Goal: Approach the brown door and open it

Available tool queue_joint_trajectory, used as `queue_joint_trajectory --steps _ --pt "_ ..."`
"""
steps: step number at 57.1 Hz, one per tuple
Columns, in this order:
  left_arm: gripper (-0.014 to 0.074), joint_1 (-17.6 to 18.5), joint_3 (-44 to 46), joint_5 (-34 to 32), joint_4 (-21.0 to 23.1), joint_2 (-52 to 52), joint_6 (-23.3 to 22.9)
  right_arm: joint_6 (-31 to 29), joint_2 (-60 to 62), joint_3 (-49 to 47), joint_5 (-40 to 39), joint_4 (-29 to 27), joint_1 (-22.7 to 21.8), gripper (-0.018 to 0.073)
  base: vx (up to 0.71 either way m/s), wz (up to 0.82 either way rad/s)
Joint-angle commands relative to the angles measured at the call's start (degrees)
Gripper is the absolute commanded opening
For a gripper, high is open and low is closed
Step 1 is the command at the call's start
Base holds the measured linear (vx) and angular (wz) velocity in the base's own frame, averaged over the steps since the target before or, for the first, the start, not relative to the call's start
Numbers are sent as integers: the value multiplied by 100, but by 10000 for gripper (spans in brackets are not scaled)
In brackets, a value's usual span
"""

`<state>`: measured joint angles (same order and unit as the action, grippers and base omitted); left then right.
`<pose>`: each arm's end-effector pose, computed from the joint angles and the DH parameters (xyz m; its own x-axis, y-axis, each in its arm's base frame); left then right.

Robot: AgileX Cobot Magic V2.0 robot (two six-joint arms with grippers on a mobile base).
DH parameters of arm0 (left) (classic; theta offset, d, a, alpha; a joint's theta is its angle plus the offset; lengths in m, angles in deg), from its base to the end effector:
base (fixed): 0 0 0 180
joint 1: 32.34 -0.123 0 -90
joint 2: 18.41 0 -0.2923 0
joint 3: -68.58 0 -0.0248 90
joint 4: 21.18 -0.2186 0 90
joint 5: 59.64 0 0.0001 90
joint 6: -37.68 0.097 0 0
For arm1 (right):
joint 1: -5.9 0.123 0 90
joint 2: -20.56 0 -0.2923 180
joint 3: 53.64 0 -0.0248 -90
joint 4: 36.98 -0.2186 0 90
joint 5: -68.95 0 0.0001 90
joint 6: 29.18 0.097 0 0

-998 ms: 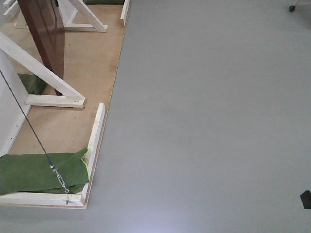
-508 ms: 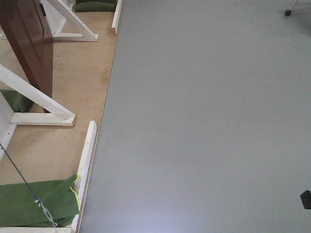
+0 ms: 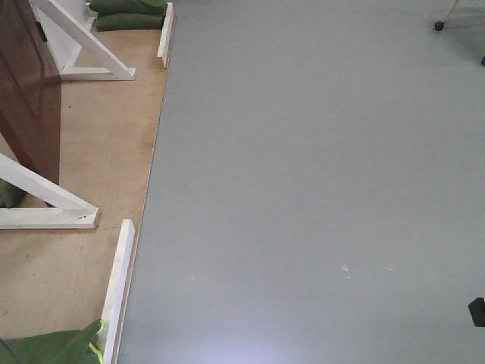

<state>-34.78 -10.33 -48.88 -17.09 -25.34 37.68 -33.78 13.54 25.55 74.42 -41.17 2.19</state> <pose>0.0224 -0.0003 0.1877 -0.1120 -0.0749 -0.9909 -0.0373 0.9968 -0.0711 0.0233 -0.0008 0.1950 -0.0294 -0.0056 -0.9996 0.0575 0.9983 -0.0073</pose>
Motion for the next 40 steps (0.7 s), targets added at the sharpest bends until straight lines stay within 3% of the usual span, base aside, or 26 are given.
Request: queue_joint_trajectory --steps 1,40 --pt "-3 0 161 -464 -6 81 -94 -27 68 26 -440 41 -3 0 29 -5" --pt "-3 0 161 -464 -6 81 -94 -27 68 26 -440 41 -3 0 31 4"
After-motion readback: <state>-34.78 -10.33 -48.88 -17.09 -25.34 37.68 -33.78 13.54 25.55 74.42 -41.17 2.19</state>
